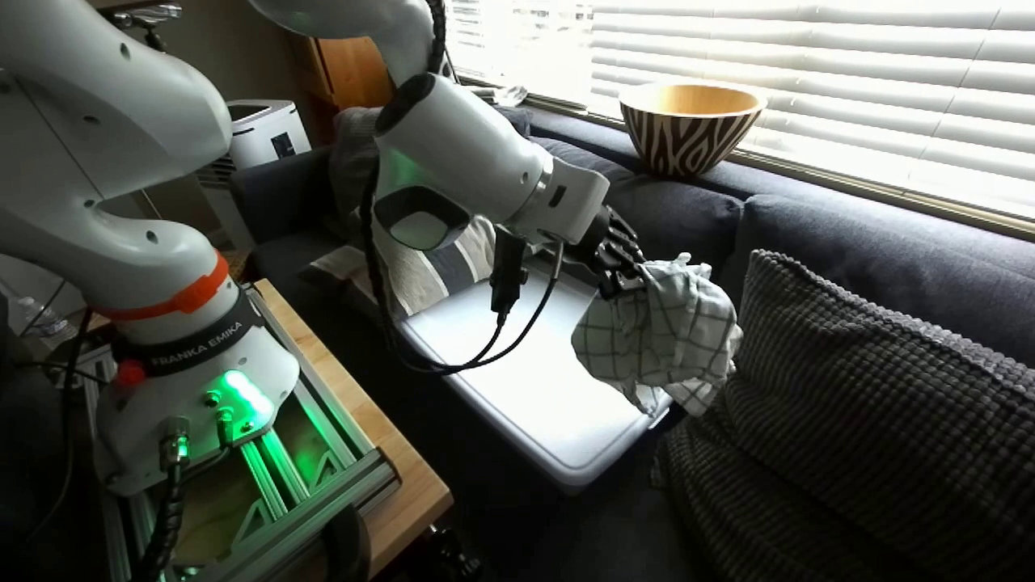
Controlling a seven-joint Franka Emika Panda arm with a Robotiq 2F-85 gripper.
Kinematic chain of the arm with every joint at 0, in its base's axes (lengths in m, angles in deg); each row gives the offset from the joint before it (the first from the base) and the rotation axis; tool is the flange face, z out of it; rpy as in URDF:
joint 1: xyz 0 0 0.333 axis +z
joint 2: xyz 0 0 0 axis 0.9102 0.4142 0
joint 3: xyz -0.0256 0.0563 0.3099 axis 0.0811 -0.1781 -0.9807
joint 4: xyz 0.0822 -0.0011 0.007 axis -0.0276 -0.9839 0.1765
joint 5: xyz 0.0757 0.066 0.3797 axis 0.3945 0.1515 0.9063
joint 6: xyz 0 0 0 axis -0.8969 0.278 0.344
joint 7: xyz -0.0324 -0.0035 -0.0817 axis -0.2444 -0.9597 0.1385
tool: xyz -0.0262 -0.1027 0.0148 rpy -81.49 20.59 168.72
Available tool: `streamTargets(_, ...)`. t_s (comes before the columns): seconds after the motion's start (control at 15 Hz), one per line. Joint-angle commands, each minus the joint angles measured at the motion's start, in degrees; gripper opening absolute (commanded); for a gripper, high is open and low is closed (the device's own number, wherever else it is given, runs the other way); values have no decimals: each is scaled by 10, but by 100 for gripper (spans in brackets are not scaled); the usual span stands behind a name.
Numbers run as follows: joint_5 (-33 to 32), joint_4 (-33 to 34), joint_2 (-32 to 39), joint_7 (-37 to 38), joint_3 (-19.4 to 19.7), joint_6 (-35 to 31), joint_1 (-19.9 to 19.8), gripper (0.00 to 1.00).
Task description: Use the towel to wipe the white lid.
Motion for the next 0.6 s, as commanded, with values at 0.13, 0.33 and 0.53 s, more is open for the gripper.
streamTargets(0.13, -184, -14, 19, 21, -80, 124, -109, 4)
streamTargets(0.33, -270, 1, 71, 5, -84, 198, -140, 4)
streamTargets(0.53, -361, 2, 93, 6, -130, 263, -195, 4)
